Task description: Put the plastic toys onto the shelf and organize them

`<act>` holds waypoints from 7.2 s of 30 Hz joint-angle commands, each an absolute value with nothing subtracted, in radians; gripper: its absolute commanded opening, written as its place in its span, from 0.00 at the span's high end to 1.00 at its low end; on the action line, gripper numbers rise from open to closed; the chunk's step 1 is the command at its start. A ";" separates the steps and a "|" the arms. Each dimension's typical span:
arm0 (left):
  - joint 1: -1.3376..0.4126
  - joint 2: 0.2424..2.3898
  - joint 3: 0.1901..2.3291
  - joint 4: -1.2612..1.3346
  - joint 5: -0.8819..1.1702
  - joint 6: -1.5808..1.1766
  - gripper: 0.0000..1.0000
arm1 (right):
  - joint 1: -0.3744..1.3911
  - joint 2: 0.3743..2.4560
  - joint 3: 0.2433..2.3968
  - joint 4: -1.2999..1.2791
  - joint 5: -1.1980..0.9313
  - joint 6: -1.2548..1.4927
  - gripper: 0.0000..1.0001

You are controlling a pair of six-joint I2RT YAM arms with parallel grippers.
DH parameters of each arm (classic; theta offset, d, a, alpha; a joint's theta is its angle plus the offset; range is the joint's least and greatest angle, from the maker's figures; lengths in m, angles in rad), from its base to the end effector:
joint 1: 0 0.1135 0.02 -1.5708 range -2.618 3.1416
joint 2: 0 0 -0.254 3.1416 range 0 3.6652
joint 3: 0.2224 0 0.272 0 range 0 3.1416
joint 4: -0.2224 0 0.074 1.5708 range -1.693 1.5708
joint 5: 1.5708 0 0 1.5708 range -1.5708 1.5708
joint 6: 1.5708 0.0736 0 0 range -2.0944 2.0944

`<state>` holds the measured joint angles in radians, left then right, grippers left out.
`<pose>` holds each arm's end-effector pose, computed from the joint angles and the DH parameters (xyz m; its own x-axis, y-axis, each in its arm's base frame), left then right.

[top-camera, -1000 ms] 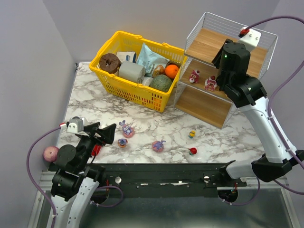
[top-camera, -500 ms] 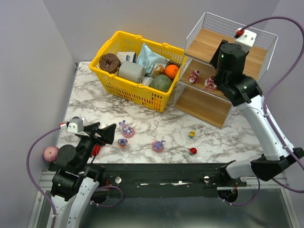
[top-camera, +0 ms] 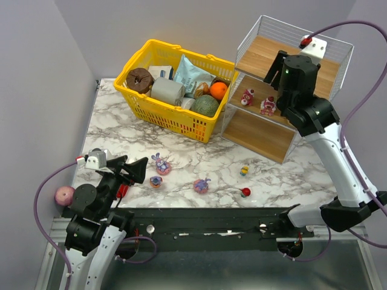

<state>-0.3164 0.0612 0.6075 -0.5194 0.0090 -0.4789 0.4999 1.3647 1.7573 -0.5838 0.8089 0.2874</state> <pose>0.1039 -0.0347 0.3221 -0.1246 -0.4440 -0.8873 0.2955 0.8371 -0.4604 0.3000 0.1032 0.4953 -0.0770 0.1809 -0.9805 0.3278 0.9333 0.1464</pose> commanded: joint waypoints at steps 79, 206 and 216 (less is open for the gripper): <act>-0.319 0.083 0.604 -0.520 0.021 -0.469 0.01 | 0.997 1.454 0.594 -0.362 0.976 1.287 0.36; -0.319 0.049 0.606 -0.526 0.011 -0.476 0.01 | 0.311 1.373 1.990 -1.112 0.715 0.367 0.83; -0.319 0.051 0.606 -0.528 0.008 -0.474 0.01 | 0.276 1.368 1.948 -1.051 0.704 0.354 0.76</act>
